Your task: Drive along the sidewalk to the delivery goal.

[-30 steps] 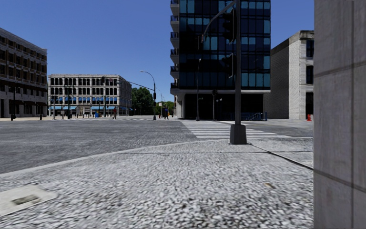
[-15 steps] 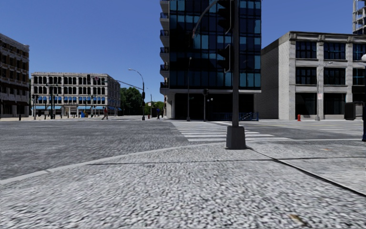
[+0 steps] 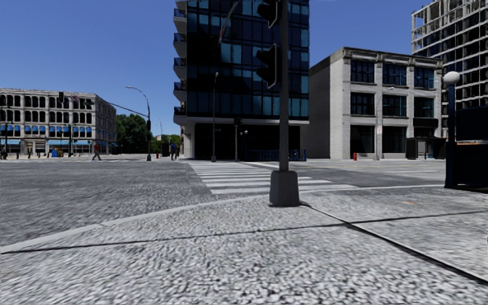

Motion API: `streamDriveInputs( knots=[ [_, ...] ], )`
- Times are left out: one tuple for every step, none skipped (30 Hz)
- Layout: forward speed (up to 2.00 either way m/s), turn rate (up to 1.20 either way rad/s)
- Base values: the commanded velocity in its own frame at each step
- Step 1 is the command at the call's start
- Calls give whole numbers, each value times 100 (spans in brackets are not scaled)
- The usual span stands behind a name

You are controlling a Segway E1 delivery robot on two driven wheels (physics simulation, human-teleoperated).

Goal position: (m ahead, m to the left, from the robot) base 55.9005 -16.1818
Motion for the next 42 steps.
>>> streamDriveInputs(
  knots=[
    [138, -45],
    [138, -45],
    [137, -45],
    [137, -45],
    [136, -45],
    [136, -45],
    [136, -45],
    [136, -45],
    [136, -45],
    [136, -45],
    [136, -45],
    [136, -45],
    [136, -45],
    [135, -46],
    [135, -50],
    [135, -57],
    [135, -57],
    [135, -59],
    [135, -60],
    [135, -60],
    [135, -60],
    [135, -60],
    [135, -60],
    [135, -60],
    [135, -60],
    [135, -60],
    [135, -60],
    [135, -60],
    [135, -60],
    [135, -60],
    [135, -60],
    [135, -60],
    [135, -60],
    [135, -56],
    [135, -44],
    [135, -44],
    [135, -41],
    [134, -40],
    [134, -40],
    [134, -40],
    [134, -40],
    [134, -40]
  ],
)
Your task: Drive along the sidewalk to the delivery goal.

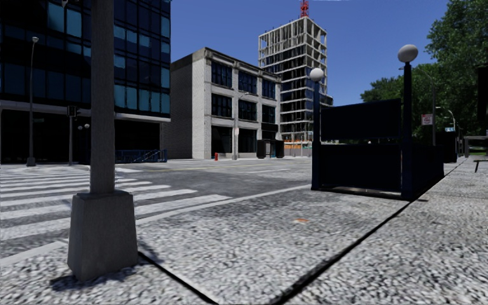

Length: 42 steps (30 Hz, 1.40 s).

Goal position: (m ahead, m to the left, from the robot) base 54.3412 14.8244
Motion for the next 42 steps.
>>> streamDriveInputs(
  knots=[
    [134, -40],
    [133, -40],
    [133, -40],
    [133, -40],
    [133, -40],
    [133, -40],
    [133, -40],
    [133, -40],
    [133, -40],
    [133, -40],
    [133, 0],
    [133, 0],
    [133, 0],
    [133, 0],
    [133, 0],
    [133, 0],
    [128, 0],
    [121, 0],
    [119, 13],
    [119, 13],
    [118, 56],
    [118, 72],
    [118, 77],
    [118, 77],
    [118, 79],
    [118, 79],
    [118, 79],
    [118, 79],
    [118, 79],
    [118, 79],
    [118, 78],
    [118, 78],
    [118, 77],
    [118, 75],
    [118, 75],
    [118, 69],
    [118, 43],
    [118, 0],
    [117, 0],
    [117, 0],
    [117, 0],
    [117, 0]
  ],
)
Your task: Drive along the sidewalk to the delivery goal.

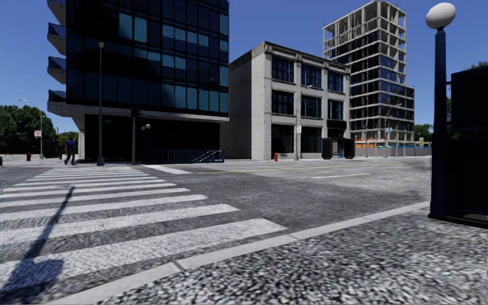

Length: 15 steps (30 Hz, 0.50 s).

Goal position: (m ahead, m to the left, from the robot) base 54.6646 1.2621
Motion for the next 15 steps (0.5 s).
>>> streamDriveInputs(
  knots=[
    [117, 0],
    [117, 0],
    [117, 0],
    [117, 14],
    [117, 19],
    [117, 19],
    [117, 21],
    [117, 21],
    [117, 26],
    [117, 26],
    [117, 31],
    [117, 32],
    [117, 32],
    [117, 32],
    [117, 33]
  ],
)
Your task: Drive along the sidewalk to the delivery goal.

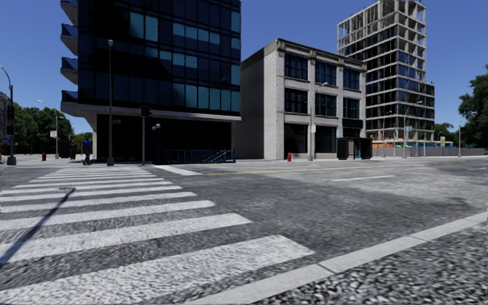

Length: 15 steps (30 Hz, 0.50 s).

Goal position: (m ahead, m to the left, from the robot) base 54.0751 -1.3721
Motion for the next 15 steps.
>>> streamDriveInputs(
  knots=[
    [117, 33],
    [117, 33],
    [117, 33],
    [117, 33],
    [117, 33],
    [117, 34],
    [117, 35],
    [117, 35],
    [117, 35],
    [117, 35],
    [117, 36],
    [117, 39],
    [117, 39],
    [117, 48],
    [117, 55]
  ],
)
